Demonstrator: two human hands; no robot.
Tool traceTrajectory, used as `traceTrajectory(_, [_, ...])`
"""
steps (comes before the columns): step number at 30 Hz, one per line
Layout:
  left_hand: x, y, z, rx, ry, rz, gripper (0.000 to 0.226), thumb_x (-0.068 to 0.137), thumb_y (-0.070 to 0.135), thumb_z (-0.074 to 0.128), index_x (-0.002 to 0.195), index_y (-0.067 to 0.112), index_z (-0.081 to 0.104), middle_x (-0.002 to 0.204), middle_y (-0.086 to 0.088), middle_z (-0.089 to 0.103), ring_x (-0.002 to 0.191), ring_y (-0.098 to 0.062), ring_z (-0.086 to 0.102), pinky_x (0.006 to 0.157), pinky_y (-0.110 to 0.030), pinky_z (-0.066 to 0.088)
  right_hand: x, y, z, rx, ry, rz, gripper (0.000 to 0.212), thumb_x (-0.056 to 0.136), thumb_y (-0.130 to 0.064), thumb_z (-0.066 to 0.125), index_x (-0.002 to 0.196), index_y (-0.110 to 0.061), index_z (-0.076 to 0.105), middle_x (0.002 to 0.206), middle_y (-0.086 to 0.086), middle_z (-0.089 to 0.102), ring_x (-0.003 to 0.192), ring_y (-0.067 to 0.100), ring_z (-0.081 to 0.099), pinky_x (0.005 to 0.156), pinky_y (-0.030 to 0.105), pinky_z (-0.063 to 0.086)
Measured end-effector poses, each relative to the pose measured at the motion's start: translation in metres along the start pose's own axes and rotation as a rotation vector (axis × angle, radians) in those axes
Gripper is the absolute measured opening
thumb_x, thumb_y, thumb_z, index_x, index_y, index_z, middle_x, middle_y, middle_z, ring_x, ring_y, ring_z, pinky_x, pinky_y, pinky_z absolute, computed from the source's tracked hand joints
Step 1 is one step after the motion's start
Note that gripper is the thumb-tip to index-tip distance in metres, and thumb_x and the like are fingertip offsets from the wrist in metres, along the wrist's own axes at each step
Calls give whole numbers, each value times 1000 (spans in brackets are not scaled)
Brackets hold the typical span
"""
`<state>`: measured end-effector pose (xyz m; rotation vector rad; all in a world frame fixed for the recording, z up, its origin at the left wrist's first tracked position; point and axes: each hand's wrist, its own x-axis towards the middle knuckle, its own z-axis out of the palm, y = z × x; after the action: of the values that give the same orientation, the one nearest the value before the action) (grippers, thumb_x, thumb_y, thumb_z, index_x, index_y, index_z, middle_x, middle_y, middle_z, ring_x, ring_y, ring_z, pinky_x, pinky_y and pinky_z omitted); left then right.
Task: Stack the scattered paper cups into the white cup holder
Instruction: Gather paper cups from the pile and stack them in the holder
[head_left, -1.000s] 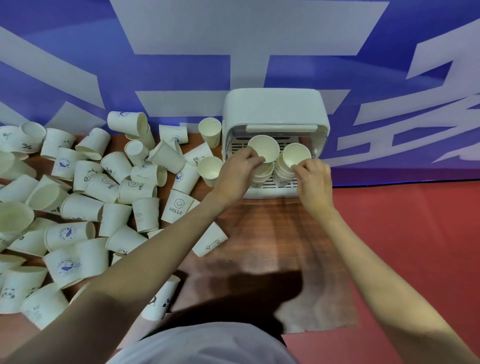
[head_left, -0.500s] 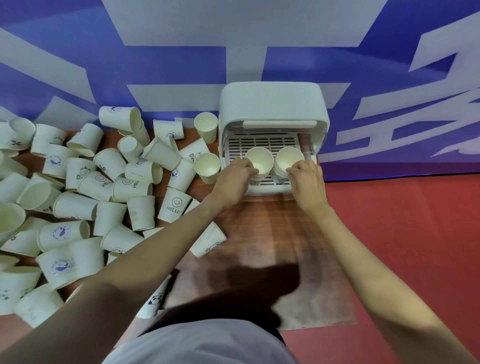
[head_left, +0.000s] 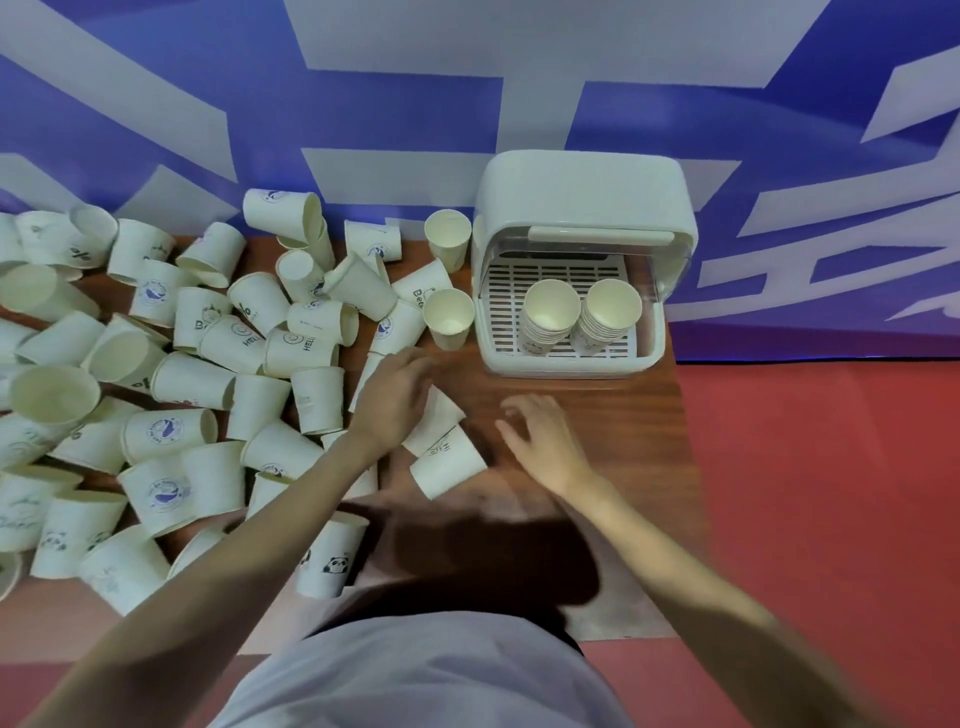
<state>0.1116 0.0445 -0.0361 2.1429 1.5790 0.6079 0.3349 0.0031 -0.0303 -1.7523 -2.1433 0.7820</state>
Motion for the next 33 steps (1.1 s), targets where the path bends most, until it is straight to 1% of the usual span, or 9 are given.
traceTrajectory(3, [-4,-14,-8,41,-172,11,41,85,1,57,124,14,59,122,-5,58,108,-25,55,85,-29,45,-1,-16,23,87,-108,106,31,90,-35,61,110,-12,63,103,2,68,100,22,59,90,34,43])
traceTrajectory(6, [-1,-13,-9,95,-346,39,49,85,0,59,133,11,51,135,-6,49,118,-25,51,89,-33,47,-2,-28,36,137,-130,235,37,87,-39,63,108,-8,64,104,6,70,99,23,62,89,38,47])
traceTrajectory(9, [4,-3,-7,172,-483,74,56,86,-2,56,138,14,44,143,-4,40,120,-25,50,87,-39,48,0,-31,41,212,-136,354,28,86,-31,67,98,-5,68,102,8,70,98,24,64,84,31,47])
traceTrajectory(12, [8,5,-8,199,-571,83,52,86,-3,54,135,12,47,136,-7,45,114,-27,52,88,-40,46,-4,-30,41,311,-143,436,18,84,-15,68,96,-3,71,102,9,71,99,20,64,78,21,43])
traceTrajectory(18, [1,6,-5,230,-557,57,24,88,2,52,111,5,61,115,-10,59,105,-26,54,82,-35,43,-14,-20,23,420,-132,500,18,81,2,63,96,0,70,99,16,70,94,23,65,75,23,45])
traceTrajectory(22, [4,16,-16,219,-580,61,19,87,5,59,105,6,63,110,-10,63,101,-25,56,84,-35,45,-15,-4,-18,272,14,425,14,78,-1,62,87,-10,70,83,4,68,74,9,58,62,9,38])
traceTrajectory(25, [13,38,-31,126,-469,109,14,85,10,63,98,6,67,99,-11,68,92,-26,60,78,-36,47,-11,9,-62,259,188,377,13,76,-1,64,83,-11,66,74,1,63,67,10,54,57,5,36])
traceTrajectory(28, [23,67,-44,-109,-167,194,10,83,10,66,91,7,69,91,-8,68,81,-17,59,73,-31,46,-4,21,-104,290,452,318,13,77,-2,62,88,-7,68,78,6,66,64,6,53,60,8,39])
traceTrajectory(33, [50,103,-45,-233,244,314,8,86,10,66,90,5,71,88,-5,62,72,-7,51,67,-16,42,11,27,-139,139,775,109,6,82,-7,64,88,-8,64,83,3,64,80,15,53,73,27,41])
